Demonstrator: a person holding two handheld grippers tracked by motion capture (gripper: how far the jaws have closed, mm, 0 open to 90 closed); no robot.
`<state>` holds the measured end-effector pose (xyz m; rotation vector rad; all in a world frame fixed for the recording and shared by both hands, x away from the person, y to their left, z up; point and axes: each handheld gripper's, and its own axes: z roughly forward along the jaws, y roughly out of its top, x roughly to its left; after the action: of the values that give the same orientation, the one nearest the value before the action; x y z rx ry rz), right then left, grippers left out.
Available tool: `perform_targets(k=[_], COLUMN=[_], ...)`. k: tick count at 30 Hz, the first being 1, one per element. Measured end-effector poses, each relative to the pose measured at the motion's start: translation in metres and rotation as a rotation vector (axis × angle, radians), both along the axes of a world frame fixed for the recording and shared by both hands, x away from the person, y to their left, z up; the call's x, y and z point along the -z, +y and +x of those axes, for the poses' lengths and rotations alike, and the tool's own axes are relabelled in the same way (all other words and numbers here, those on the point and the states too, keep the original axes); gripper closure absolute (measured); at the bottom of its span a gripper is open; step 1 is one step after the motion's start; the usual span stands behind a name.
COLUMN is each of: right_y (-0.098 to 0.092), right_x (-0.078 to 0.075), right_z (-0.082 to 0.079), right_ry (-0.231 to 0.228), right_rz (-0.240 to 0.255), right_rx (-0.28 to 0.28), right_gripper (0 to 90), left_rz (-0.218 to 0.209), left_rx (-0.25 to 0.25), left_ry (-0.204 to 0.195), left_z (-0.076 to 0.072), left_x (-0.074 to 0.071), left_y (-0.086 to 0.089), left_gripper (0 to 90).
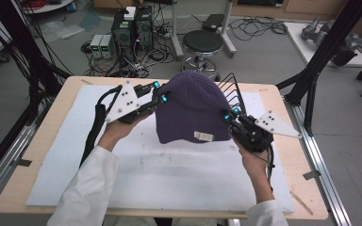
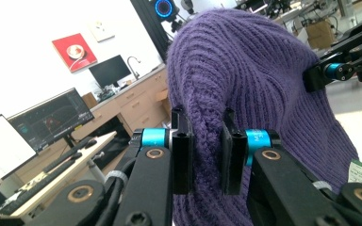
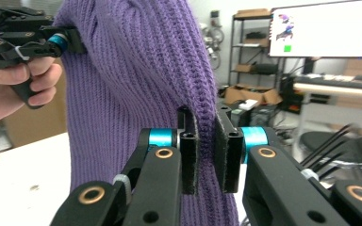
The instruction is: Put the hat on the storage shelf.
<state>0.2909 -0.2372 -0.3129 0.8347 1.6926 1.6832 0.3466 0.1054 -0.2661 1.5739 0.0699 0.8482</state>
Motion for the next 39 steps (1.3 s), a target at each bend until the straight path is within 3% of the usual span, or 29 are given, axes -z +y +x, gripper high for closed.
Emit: perform_targets(k=[6, 12, 18, 26, 32, 36, 39], right_y=[-0.015, -0.023, -0.033, -0.058, -0.07, -0.075, -0.077], right_x=[-0.028, -0.049, -0.064, -0.084, -0.087, -0.088, -0.089], right_z=[0.01, 0.018, 0.029, 0.038, 0.043, 0.044, 0.047], right_ry=[-0.019, -0.059, -0.105, -0.134, -0.151, -0.163, -0.166], right_rz=[-0.003, -0.024, -0.025, -0.02, 0.013, 0.022, 0.002], right_rx=[0.047, 0.101, 0.175, 0.256, 0.311, 0.355, 0.39], right_gripper=[82.1, 82.2, 82.1, 82.1, 82.0, 80.2, 80.5], left_rz=[0.012, 0.043, 0.026, 0.034, 0.022, 0.025, 0.03], left_rx=[0.009, -0.02, -0.026, -0.031, -0.041, -0.056, -0.056], left_ry=[0.015, -0.015, -0.011, -0.043, -0.05, -0.057, -0.058], left_z=[0.022, 0.037, 0.049, 0.055, 0.058, 0.06, 0.061], left_x=[-0.027, -0.055, -0.073, -0.087, -0.098, -0.097, -0.095], left_y=[-0.019, -0.037, -0.056, -0.087, -0.108, -0.117, -0.12], left_gripper=[78.4, 77.9, 77.7, 77.2, 76.8, 75.8, 75.8])
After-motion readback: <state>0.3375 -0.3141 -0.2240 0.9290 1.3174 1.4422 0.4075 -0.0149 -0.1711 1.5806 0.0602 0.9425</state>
